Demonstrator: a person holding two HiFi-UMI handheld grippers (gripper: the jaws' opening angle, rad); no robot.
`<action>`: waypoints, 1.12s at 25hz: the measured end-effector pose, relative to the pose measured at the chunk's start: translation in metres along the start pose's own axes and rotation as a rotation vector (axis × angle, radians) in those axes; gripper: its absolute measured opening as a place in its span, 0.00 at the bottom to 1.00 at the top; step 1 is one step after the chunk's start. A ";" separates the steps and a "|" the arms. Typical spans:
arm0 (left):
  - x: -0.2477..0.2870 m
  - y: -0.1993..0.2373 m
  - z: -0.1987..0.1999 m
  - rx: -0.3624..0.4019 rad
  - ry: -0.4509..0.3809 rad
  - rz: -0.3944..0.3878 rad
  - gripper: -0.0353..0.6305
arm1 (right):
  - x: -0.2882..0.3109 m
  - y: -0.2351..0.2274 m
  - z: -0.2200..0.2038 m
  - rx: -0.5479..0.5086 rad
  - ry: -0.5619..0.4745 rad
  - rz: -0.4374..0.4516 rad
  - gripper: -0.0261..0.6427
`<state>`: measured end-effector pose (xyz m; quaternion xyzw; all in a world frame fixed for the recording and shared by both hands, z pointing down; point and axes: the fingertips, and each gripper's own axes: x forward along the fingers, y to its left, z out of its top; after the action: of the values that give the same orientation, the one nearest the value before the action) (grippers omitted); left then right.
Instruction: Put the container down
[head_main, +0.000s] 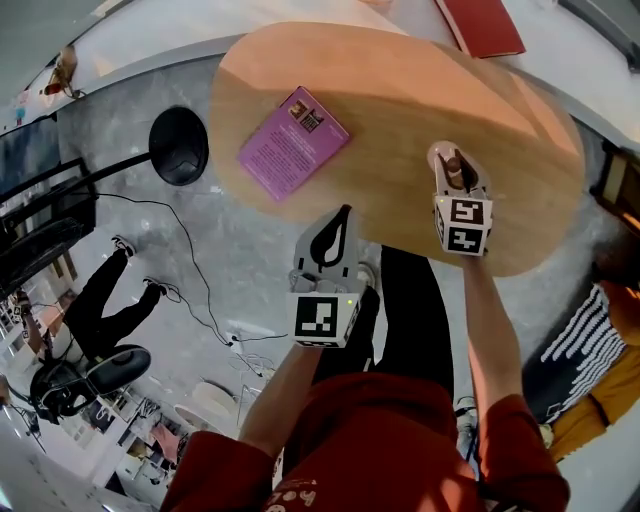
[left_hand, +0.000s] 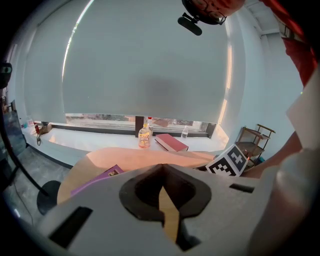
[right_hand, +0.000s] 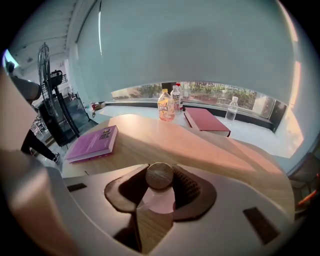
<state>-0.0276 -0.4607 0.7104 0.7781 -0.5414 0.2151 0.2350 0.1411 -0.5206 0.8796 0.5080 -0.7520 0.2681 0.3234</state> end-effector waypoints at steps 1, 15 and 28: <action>0.000 0.000 0.000 -0.001 0.000 0.001 0.06 | 0.000 0.001 -0.002 -0.003 0.000 -0.002 0.24; -0.018 -0.006 0.016 0.011 -0.042 -0.004 0.06 | -0.017 0.003 -0.011 0.023 0.047 -0.011 0.35; -0.075 -0.014 0.025 0.026 -0.119 -0.013 0.06 | -0.100 0.040 -0.034 0.059 0.032 -0.031 0.35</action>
<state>-0.0369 -0.4154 0.6444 0.7961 -0.5463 0.1738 0.1936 0.1379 -0.4231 0.8224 0.5245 -0.7306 0.2932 0.3243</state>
